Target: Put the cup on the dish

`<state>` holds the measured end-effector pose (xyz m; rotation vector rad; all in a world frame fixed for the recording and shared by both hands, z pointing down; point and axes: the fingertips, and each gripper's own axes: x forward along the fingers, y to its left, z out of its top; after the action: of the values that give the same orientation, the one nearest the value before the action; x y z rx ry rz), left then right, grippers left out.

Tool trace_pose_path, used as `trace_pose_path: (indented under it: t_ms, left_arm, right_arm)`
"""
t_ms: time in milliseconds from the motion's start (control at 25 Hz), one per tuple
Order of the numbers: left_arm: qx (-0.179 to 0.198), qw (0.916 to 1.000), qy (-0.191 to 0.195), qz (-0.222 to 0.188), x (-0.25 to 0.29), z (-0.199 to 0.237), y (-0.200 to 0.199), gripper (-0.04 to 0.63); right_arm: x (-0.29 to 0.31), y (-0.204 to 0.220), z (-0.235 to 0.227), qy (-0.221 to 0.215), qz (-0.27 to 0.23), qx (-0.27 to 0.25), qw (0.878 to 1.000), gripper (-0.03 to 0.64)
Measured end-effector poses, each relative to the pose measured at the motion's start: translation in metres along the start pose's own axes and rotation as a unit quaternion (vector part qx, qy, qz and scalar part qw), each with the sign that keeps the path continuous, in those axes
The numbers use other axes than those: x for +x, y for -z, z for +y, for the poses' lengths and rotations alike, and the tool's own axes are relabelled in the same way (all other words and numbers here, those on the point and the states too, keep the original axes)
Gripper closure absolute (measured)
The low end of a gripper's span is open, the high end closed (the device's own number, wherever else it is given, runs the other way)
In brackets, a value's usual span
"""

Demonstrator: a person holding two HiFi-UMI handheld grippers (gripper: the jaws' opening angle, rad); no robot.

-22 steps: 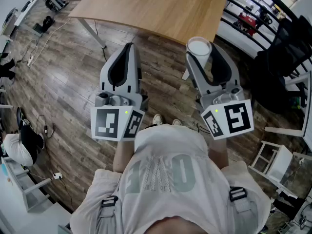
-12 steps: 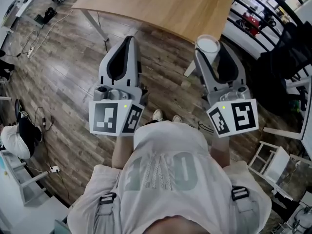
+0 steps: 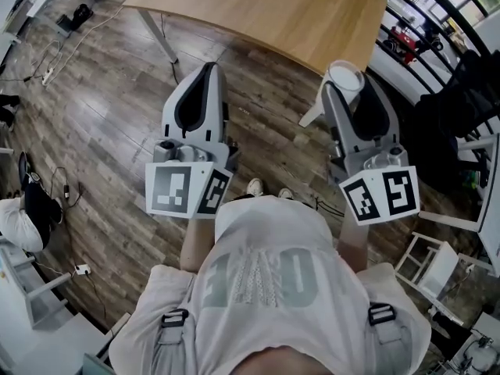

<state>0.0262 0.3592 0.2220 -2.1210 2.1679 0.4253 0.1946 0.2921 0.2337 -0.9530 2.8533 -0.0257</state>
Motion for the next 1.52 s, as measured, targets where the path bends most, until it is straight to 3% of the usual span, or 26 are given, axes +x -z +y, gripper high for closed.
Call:
trace_pose_path:
  t_ms: [320,560,800,1040,1320,1520]
  left_arm:
    - [-0.027,0.9995,0.009,0.011,0.004,0.026,0.017,0.588]
    - [-0.036,0.9990,0.016,0.022,0.026,0.034,0.032,0.588]
    - [-0.021,0.9994,0.012,0.025,0.072,0.045,0.039,0.588]
    - [-0.001,0.9999,0.007,0.014,0.151,0.058,0.046,0.588]
    - [0.016,0.9998,-0.015,0.000,0.243,0.076,0.046,0.588]
    - [0.023,0.9993,-0.031,0.001,0.276,0.085,0.049,0.588]
  right_arm:
    - [0.017,0.001,0.018,0.008,0.001,-0.016,1.000,0.376]
    - [0.033,0.011,0.001,0.022,0.011,-0.015,1.000,0.376]
    - [0.077,0.017,-0.037,0.017,0.006,-0.007,1.000,0.376]
    - [0.138,0.022,-0.095,0.010,0.001,-0.003,1.000,0.376]
    - [0.201,0.018,-0.161,-0.002,0.004,-0.010,1.000,0.376]
    - [0.232,0.020,-0.190,-0.014,0.002,-0.003,1.000,0.376]
